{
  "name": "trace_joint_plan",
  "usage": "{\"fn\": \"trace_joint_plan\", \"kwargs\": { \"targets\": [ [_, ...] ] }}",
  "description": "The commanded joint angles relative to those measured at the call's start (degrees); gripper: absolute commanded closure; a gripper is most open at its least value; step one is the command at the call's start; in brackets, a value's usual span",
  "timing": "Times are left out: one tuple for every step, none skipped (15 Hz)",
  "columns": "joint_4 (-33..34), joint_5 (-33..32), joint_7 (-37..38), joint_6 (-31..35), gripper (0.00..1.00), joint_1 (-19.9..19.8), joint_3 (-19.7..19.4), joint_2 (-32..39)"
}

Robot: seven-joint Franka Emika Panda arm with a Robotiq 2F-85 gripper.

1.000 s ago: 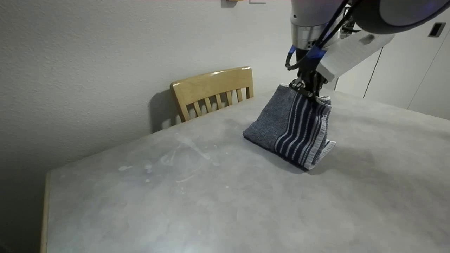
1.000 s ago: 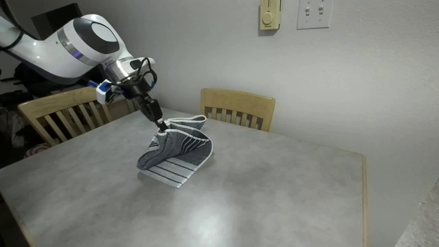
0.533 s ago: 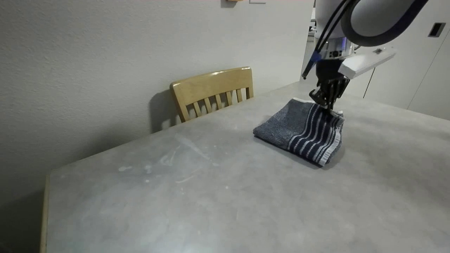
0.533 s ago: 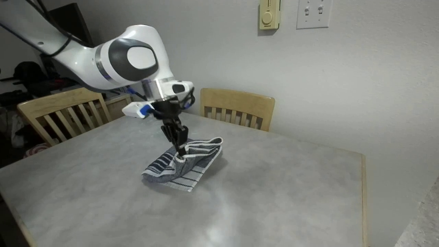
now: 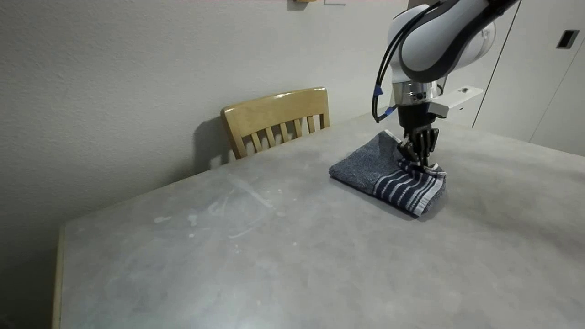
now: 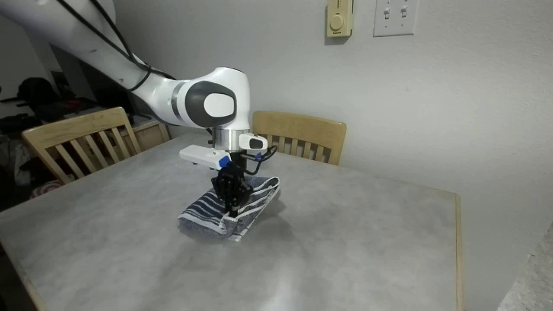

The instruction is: Unfold the cloth on the table

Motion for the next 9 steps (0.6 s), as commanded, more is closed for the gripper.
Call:
{"fn": "trace_joint_plan", "kwargs": {
  "targets": [
    [4.96, -1.19, 4.96, -3.39, 0.53, 2.98, -2.35, 2.97],
    [4.87, -2.00, 7.27, -2.57, 0.46, 3.95, -3.12, 2.85],
    [4.02, -3.23, 10.78, -1.20, 0.38, 5.38, -4.30, 2.11],
    [3.23, -4.29, 13.84, -0.44, 0.31, 6.61, -5.23, 1.39],
    [2.09, -5.60, 16.38, 0.21, 0.24, 7.78, -6.06, 0.43],
    [1.60, -6.76, 18.52, 0.34, 0.18, 8.78, -6.71, -0.04],
    [1.18, -7.59, 19.97, 0.19, 0.11, 9.44, -7.08, -0.54],
    [1.16, -8.23, 21.20, -0.01, 0.05, 9.94, -7.35, -0.76],
    [1.22, -8.56, 21.72, -0.16, 0.01, 10.13, -7.40, -0.95]
  ]
}}
